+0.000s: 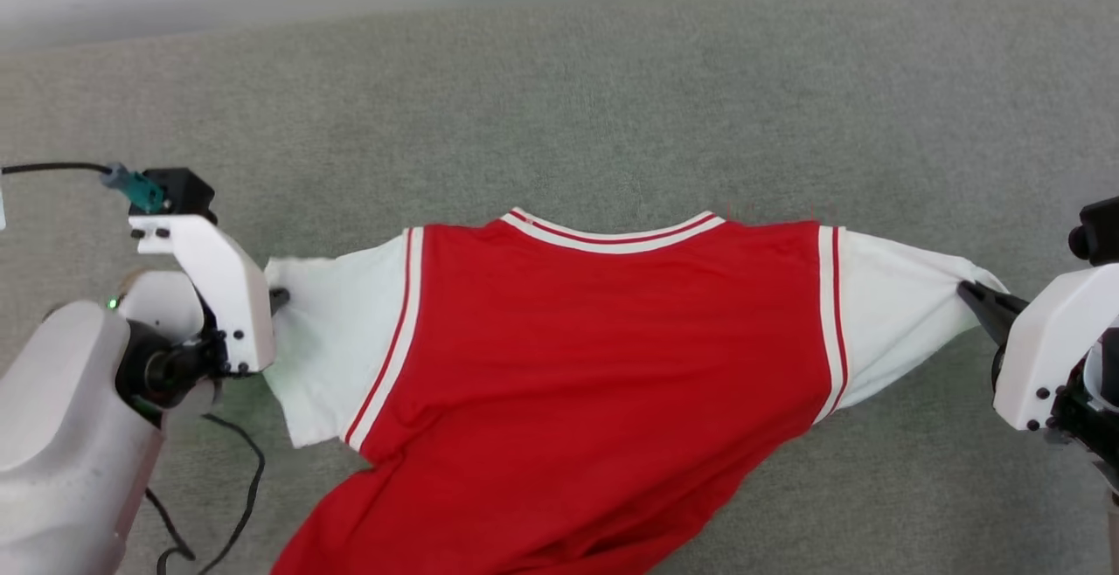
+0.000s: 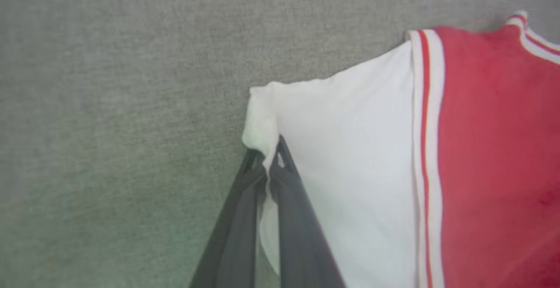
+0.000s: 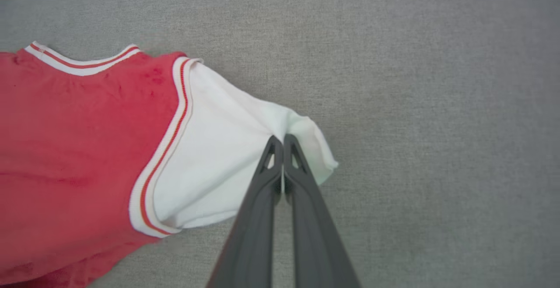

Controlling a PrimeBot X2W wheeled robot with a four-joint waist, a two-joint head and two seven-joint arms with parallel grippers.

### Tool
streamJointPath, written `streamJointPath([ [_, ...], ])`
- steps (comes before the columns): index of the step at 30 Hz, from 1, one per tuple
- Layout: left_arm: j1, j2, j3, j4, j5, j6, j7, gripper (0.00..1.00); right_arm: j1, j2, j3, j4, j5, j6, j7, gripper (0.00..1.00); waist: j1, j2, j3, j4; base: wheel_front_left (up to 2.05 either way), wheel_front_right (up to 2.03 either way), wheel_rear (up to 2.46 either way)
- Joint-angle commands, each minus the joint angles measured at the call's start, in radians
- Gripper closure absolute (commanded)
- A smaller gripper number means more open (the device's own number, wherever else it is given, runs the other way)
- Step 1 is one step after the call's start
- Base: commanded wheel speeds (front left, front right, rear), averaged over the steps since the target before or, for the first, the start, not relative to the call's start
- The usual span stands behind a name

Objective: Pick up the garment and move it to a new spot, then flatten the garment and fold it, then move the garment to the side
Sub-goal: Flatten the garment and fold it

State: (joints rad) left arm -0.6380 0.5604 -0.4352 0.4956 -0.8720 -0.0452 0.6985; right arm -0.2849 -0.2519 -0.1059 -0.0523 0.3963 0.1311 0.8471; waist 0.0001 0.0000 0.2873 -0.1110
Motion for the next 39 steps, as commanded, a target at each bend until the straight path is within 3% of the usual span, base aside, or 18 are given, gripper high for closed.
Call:
streamJointPath([
  [1, -0.031, 0.002, 0.001, -0.002, 0.015, 0.003, -0.017, 1.00, -0.017, -0.009, -0.001, 0.000, -0.001, -0.001, 0.000, 1.00, -0.0001, 0.0000, -0.036, 0.023, 0.00, 0.00, 0.00],
  [10, -0.178, 0.006, 0.005, -0.040, 0.129, 0.046, -0.152, 1.00, -0.153, -0.090, 0.020, 0.040, -0.015, -0.001, 0.001, 1.00, -0.0001, 0.0000, -0.151, 0.063, 0.00, 0.00, 0.00],
  [18, -0.359, -0.003, 0.013, -0.036, 0.224, 0.095, -0.261, 1.00, -0.413, -0.155, 0.048, 0.137, -0.031, -0.001, -0.063, 1.00, -0.0001, 0.0000, -0.167, 0.071, 0.00, 0.00, 0.00],
  [26, -0.581, -0.033, 0.044, 0.045, 0.286, 0.120, -0.416, 1.00, -0.741, -0.144, 0.106, 0.287, -0.074, -0.001, -0.225, 1.00, -0.0001, 0.0000, -0.066, 0.056, 0.00, 0.00, 0.00],
  [33, -0.774, -0.024, 0.078, 0.084, 0.324, 0.125, -0.542, 1.00, -1.010, -0.099, 0.138, 0.409, -0.142, -0.001, -0.410, 1.00, -0.0001, 0.0000, 0.073, 0.028, 0.00, 0.00, 0.00],
  [39, -0.914, -0.003, 0.093, 0.058, 0.354, 0.132, -0.590, 1.00, -1.192, -0.082, 0.174, 0.484, -0.158, -0.001, -0.549, 1.00, -0.0001, 0.0000, 0.204, 0.010, 0.00, 0.00, 0.00],
])
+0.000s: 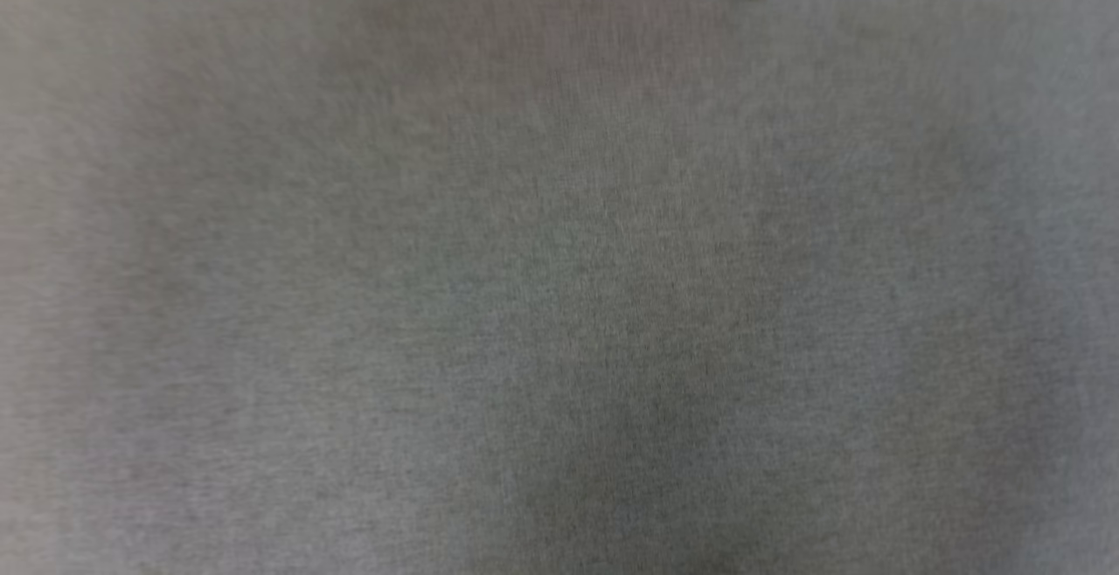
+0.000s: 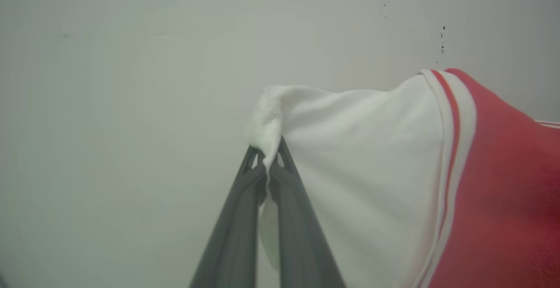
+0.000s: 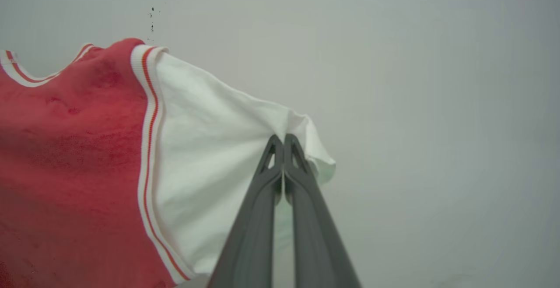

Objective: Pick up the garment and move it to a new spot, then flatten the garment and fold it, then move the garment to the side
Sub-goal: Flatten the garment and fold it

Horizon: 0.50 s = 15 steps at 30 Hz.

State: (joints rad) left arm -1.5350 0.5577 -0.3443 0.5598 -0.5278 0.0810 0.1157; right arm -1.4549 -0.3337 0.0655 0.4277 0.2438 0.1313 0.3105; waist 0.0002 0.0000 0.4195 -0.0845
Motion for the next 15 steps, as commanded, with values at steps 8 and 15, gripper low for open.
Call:
streamJointPath([
  [8, -0.097, -0.007, 0.014, -0.053, 0.013, 0.022, -0.038, 1.00, -0.147, 0.013, 0.057, 0.072, 0.009, -0.001, -0.126, 1.00, -0.0002, 0.0000, 0.206, -0.021, 0.00, 0.00, 0.00],
  [15, -0.066, -0.028, 0.021, -0.074, -0.003, 0.030, -0.084, 1.00, -0.194, 0.028, 0.137, 0.159, 0.061, -0.001, -0.196, 1.00, -0.0002, 0.0000, 0.293, -0.022, 0.00, 0.00, 0.00],
])
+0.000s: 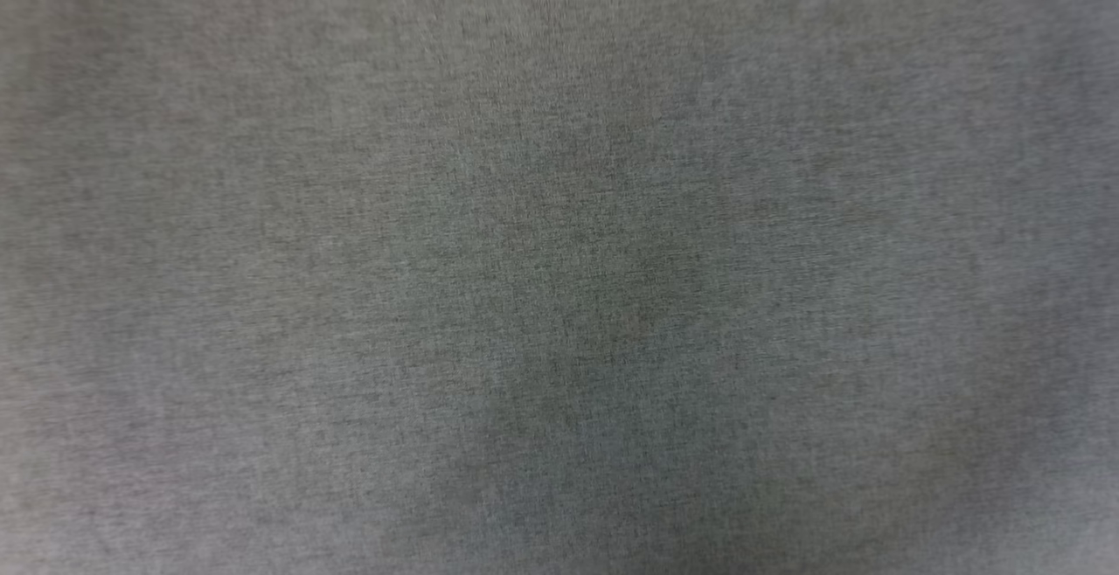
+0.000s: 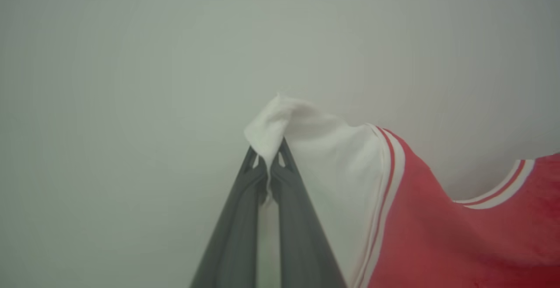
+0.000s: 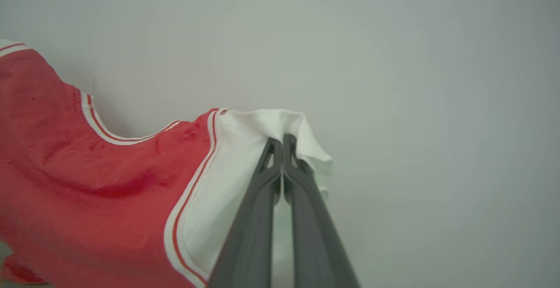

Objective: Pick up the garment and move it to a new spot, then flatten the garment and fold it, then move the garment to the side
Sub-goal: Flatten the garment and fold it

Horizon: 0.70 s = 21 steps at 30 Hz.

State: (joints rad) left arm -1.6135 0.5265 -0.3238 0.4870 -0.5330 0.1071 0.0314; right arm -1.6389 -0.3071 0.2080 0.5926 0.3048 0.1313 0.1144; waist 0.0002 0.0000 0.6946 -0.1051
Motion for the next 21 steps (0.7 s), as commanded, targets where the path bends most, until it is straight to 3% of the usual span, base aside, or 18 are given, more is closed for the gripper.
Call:
streamJointPath([
  [1, 0.020, -0.001, 0.002, -0.001, -0.005, 0.003, -0.009, 1.00, -0.012, 0.002, 0.006, 0.009, 0.006, -0.001, -0.010, 1.00, -0.0002, 0.0000, 0.024, 0.000, 0.00, 0.00, 0.00],
  [8, 0.095, -0.029, 0.021, 0.014, -0.049, -0.020, -0.081, 1.00, 0.014, -0.031, 0.092, 0.092, 0.075, -0.001, -0.063, 1.00, -0.0002, 0.0000, 0.015, 0.019, 0.00, 0.00, 0.00],
  [13, 0.184, -0.034, 0.035, 0.004, -0.083, -0.047, -0.144, 1.00, 0.084, -0.076, 0.164, 0.087, 0.147, -0.001, -0.089, 1.00, -0.0002, 0.0000, -0.031, 0.039, 0.00, 0.00, 0.00],
  [21, 0.535, -0.024, 0.082, -0.068, -0.171, -0.073, -0.234, 1.00, 0.424, -0.169, 0.213, -0.056, 0.246, -0.001, -0.100, 1.00, -0.0002, 0.0000, -0.198, 0.065, 0.00, 0.00, 0.00],
])
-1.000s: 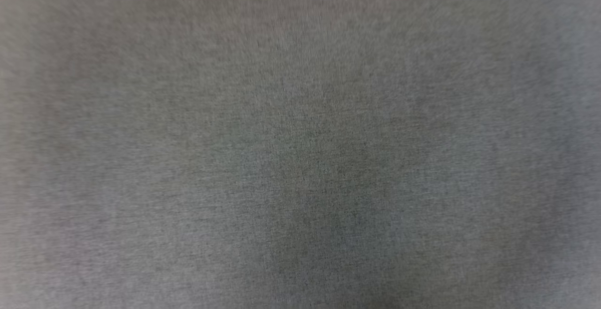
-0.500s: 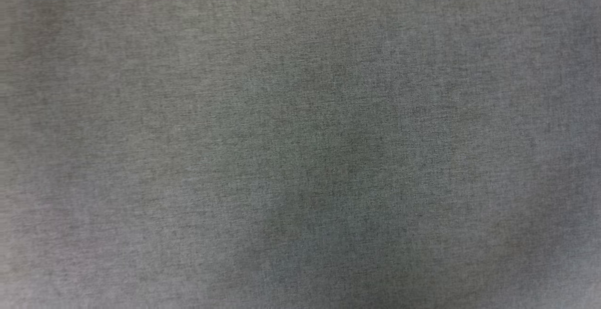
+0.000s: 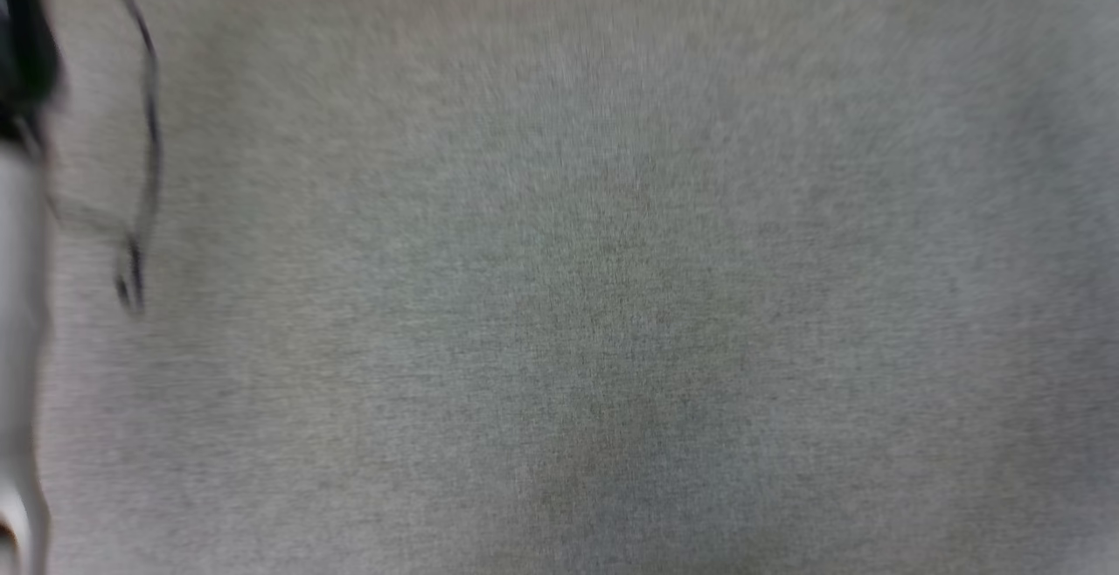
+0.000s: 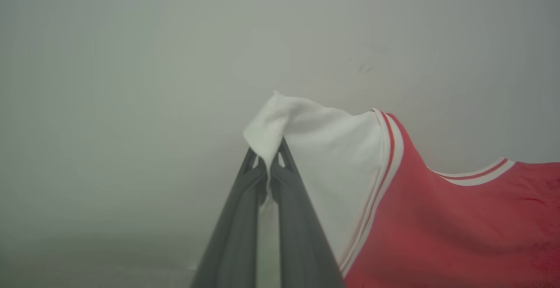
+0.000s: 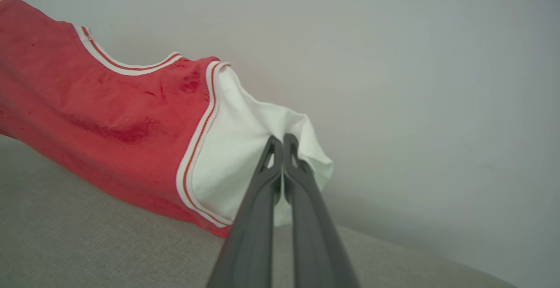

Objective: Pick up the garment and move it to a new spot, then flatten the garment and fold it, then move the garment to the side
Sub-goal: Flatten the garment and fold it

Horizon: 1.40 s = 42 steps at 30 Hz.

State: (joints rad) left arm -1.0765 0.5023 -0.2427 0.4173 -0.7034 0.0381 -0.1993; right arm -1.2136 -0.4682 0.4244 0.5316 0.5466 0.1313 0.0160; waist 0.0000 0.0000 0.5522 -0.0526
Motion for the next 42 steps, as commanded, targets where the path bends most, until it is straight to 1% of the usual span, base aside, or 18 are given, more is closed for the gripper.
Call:
streamJointPath([
  [1, 0.054, 0.006, 0.009, -0.016, -0.012, 0.003, -0.007, 1.00, 0.051, -0.014, -0.006, -0.023, 0.012, -0.001, 0.007, 1.00, 0.0000, 0.0000, -0.076, 0.012, 0.00, 0.00, 0.00],
  [4, 0.219, 0.018, 0.029, -0.063, -0.035, 0.023, -0.020, 1.00, 0.212, -0.032, -0.029, -0.094, 0.032, -0.001, 0.029, 1.00, 0.0000, 0.0000, -0.141, 0.018, 0.00, 0.00, 0.00],
  [7, 0.394, 0.014, 0.034, -0.114, -0.051, 0.044, -0.026, 1.00, 0.374, -0.037, -0.070, -0.160, 0.048, -0.001, 0.051, 1.00, 0.0000, 0.0000, -0.206, 0.024, 0.00, 0.00, 0.00],
  [12, 0.673, -0.001, 0.024, -0.193, -0.101, 0.081, 0.007, 1.00, 0.642, -0.002, -0.161, -0.246, 0.098, -0.001, 0.098, 1.00, 0.0000, 0.0000, -0.302, 0.026, 0.00, 0.00, 0.00],
  [16, 0.882, -0.009, 0.033, -0.260, -0.132, 0.129, 0.020, 1.00, 0.839, 0.032, -0.237, -0.295, 0.113, -0.001, 0.134, 1.00, 0.0000, 0.0000, -0.367, 0.024, 0.00, 0.00, 0.00],
  [20, 1.064, 0.015, 0.028, -0.341, -0.121, 0.195, 0.037, 1.00, 1.022, 0.068, -0.309, -0.342, 0.100, -0.001, 0.170, 1.00, 0.0000, 0.0000, -0.422, 0.022, 0.00, 0.00, 0.00],
  [23, 1.174, 0.034, 0.007, -0.404, -0.117, 0.232, 0.080, 1.00, 1.145, 0.103, -0.369, -0.374, 0.099, -0.001, 0.198, 1.00, 0.0000, 0.0000, -0.457, 0.027, 0.00, 0.00, 0.00],
  [24, 1.203, 0.048, 0.000, -0.415, -0.110, 0.242, 0.096, 1.00, 1.188, 0.117, -0.386, -0.381, 0.100, -0.001, 0.211, 1.00, 0.0000, 0.0000, -0.470, 0.030, 0.00, 0.00, 0.00],
  [28, 1.339, 0.063, 0.004, -0.466, -0.131, 0.287, 0.131, 1.00, 1.342, 0.162, -0.436, -0.440, 0.080, -0.001, 0.267, 1.00, 0.0000, 0.0000, -0.512, 0.032, 0.00, 0.00, 0.00],
  [31, 1.413, 0.067, 0.005, -0.502, -0.144, 0.309, 0.144, 1.00, 1.453, 0.197, -0.464, -0.495, 0.060, -0.001, 0.327, 1.00, 0.0000, 0.0000, -0.528, 0.038, 0.00, 0.00, 0.00],
  [34, 1.467, 0.055, -0.007, -0.526, -0.153, 0.327, 0.155, 1.00, 1.533, 0.222, -0.486, -0.548, 0.025, -0.001, 0.393, 1.00, 0.0000, 0.0000, -0.537, 0.039, 0.00, 0.00, 0.00],
  [36, 1.481, 0.051, -0.020, -0.531, -0.145, 0.341, 0.163, 1.00, 1.572, 0.251, -0.503, -0.561, 0.001, -0.001, 0.451, 1.00, 0.0000, 0.0000, -0.540, 0.041, 0.00, 0.00, 0.00],
  [37, 1.478, 0.044, -0.028, -0.535, -0.143, 0.344, 0.166, 1.00, 1.579, 0.260, -0.510, -0.572, -0.013, -0.001, 0.471, 0.94, 0.0000, 0.0000, -0.542, 0.043, 0.00, 0.00, 0.00],
  [38, 1.471, 0.036, -0.037, -0.539, -0.139, 0.345, 0.165, 1.00, 1.579, 0.271, -0.518, -0.581, -0.024, -0.001, 0.489, 0.61, 0.0000, 0.0000, -0.543, 0.045, 0.00, 0.00, 0.00],
  [39, 1.462, 0.030, -0.045, -0.539, -0.134, 0.349, 0.167, 1.00, 1.573, 0.278, -0.520, -0.591, -0.039, -0.001, 0.503, 0.00, 0.0000, 0.0000, -0.544, 0.047, 0.00, 0.00, 0.00],
  [42, 1.439, 0.013, -0.058, -0.541, -0.124, 0.356, 0.160, 1.00, 1.521, 0.297, -0.534, -0.620, -0.067, -0.001, 0.512, 0.00, 0.0000, 0.0000, -0.543, 0.053, 0.00, 0.00, 0.00],
])
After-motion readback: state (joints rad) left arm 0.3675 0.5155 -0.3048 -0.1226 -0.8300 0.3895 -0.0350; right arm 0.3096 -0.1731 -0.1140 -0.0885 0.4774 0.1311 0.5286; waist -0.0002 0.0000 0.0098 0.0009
